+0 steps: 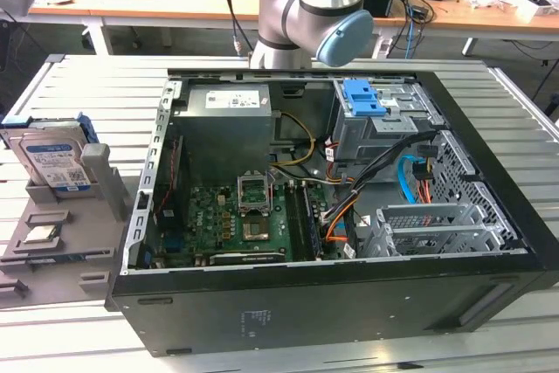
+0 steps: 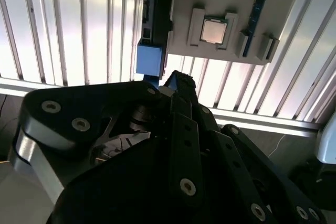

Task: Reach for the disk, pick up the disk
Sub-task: 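Pick up the disk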

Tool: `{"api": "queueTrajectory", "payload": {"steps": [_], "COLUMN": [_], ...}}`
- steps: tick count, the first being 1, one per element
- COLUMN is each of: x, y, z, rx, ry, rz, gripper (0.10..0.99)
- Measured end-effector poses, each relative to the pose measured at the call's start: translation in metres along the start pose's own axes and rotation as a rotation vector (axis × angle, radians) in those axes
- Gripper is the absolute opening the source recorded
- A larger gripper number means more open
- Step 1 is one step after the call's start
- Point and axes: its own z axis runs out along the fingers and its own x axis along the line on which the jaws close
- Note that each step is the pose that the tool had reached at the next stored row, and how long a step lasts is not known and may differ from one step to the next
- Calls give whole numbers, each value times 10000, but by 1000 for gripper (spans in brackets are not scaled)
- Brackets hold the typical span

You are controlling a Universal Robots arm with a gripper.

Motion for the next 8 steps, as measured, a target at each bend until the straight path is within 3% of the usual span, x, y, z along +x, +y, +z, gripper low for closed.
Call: {"api": "queueTrajectory", "payload": {"steps": [8], "x": [0], "y": [0], "z": [0], "rx": [0], "ry": [35], "rz": [-916], "gripper": [106]}}
